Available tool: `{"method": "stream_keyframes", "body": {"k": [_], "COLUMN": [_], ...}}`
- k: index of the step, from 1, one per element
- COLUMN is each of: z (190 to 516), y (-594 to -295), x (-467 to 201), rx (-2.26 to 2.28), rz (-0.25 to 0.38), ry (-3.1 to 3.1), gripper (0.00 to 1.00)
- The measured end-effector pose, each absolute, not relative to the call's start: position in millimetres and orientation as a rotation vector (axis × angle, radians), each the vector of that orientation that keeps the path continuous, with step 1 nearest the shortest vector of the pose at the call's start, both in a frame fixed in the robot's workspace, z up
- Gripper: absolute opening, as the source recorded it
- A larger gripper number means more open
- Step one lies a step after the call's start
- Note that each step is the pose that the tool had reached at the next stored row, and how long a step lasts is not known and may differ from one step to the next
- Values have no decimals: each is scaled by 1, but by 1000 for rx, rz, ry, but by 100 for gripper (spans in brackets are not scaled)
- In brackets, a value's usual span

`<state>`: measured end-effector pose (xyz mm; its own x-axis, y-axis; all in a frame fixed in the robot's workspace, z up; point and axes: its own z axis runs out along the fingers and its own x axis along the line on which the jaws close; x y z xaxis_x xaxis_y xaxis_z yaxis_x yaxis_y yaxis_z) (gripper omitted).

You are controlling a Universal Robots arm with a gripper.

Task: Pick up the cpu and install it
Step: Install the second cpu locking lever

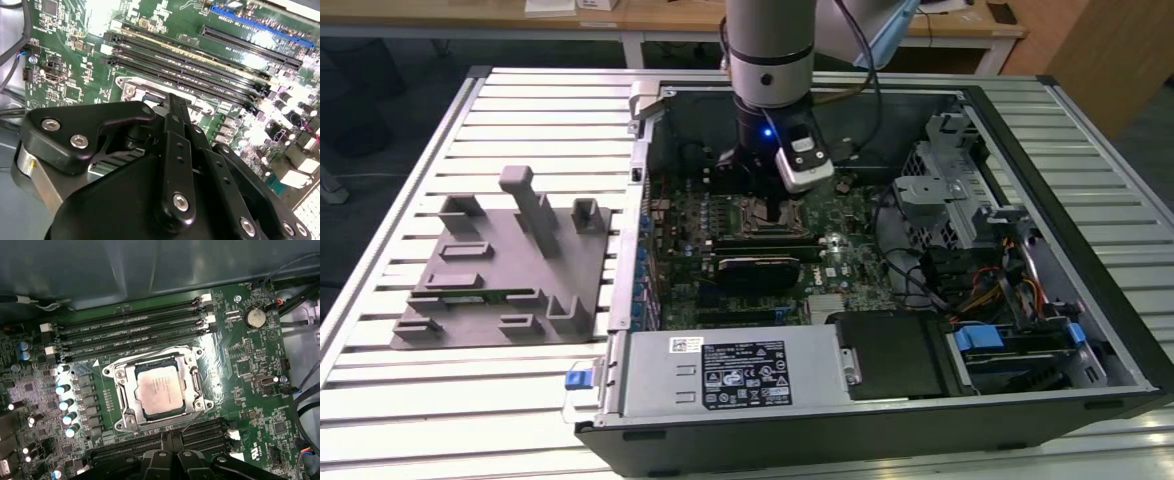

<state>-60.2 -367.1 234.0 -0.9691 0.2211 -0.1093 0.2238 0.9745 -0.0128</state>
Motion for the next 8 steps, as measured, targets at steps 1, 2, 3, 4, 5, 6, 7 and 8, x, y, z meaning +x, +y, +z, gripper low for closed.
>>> {"method": "stream_keyframes", "body": {"k": [1, 2, 3, 4, 5, 6, 7, 8], "z": [234, 234, 234, 234, 234, 234, 234, 234], "y": [-368, -369, -369, -369, -369, -369, -370, -370], "x": [-60, -60, -60, -60, -60, -60, -60, -60], "rx": [340, 340, 340, 341, 341, 340, 341, 343], "rz": [-34, -32, -31, -31, -31, -24, -2, 22], "ry": [3015, 3015, 3015, 3015, 3015, 3016, 3019, 3021], "gripper": [11, 11, 11, 11, 11, 11, 11, 11]}}
